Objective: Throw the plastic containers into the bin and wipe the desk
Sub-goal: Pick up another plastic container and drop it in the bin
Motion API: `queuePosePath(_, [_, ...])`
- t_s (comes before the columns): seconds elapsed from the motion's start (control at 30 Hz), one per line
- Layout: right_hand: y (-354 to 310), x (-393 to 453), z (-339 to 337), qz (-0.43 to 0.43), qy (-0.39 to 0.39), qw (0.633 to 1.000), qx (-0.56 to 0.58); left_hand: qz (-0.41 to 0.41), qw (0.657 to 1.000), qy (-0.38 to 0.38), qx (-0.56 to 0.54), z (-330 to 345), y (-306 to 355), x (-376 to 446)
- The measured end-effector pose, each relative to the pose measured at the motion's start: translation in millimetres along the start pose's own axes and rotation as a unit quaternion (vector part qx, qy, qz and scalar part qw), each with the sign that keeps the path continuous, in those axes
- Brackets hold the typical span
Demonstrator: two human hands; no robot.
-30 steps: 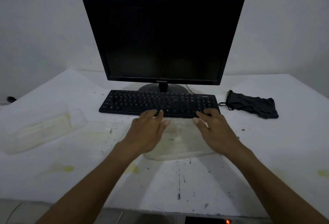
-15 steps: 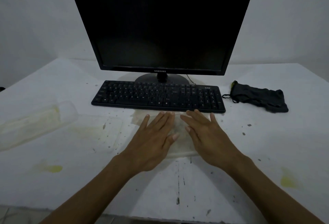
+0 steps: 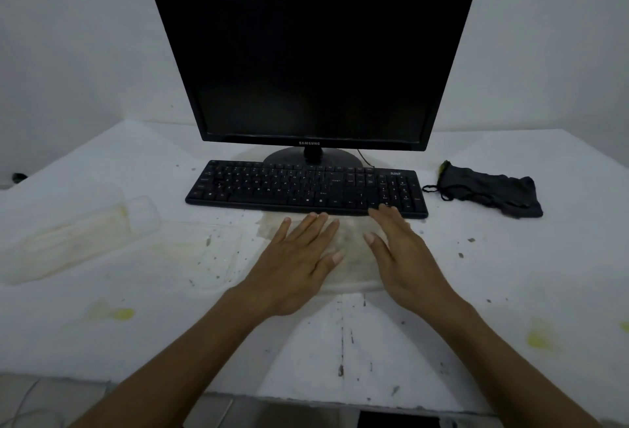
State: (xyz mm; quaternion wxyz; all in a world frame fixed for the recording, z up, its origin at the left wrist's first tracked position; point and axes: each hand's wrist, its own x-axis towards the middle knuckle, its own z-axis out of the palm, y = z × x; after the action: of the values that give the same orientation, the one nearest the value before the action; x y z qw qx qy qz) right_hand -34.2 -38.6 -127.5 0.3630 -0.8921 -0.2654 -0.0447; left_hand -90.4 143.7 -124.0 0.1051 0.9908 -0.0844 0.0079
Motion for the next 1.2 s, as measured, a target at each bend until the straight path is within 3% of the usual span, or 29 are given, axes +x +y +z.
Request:
queuePosePath(0.3, [-2.8,1.2,-11.6,0.031,-0.116,0.992,-0.023,0.007,0.998,0.011,-0.060,1.3,-2.3,0.2])
queuePosePath(0.4, [-5.5,1.6,-16.2,0.041,-0.119,0.992,0.016,0.015,0.989,0.035,-0.145,-3.7,-3.4,-1.0])
queuePosePath(0.5, [-9.1,-0.8,-21.7,0.076,-0.041,0.993,0.087,-0.018,0.966,0.107,-0.233,-8.9,-3.0,-7.2])
queuePosePath(0.6, [-6.4,-5.2,-28.4,0.110,0.087,0.989,0.046,-0.068,0.964,0.190,-0.173,-11.9,-6.3,-15.1])
queuePosePath(0.67, [-4.3,-7.3,-34.9,0.152,0.110,0.982,0.025,-0.117,0.957,0.213,-0.158,-14.7,-9.9,-19.9])
queuePosePath(0.8, [-2.3,-12.8,-38.8,0.196,0.066,0.978,0.021,-0.219,0.939,0.178,-0.197,-20.5,-12.1,-26.6])
queuePosePath(1.07, [1.2,-15.0,-37.4,0.273,0.034,0.944,0.182,-0.265,0.927,0.145,-0.220,-22.8,-2.1,-25.3])
queuePosePath(1.2, [1.7,-15.6,-37.2,0.293,0.032,0.932,0.211,-0.279,0.924,0.133,-0.225,-21.4,-2.2,-22.7])
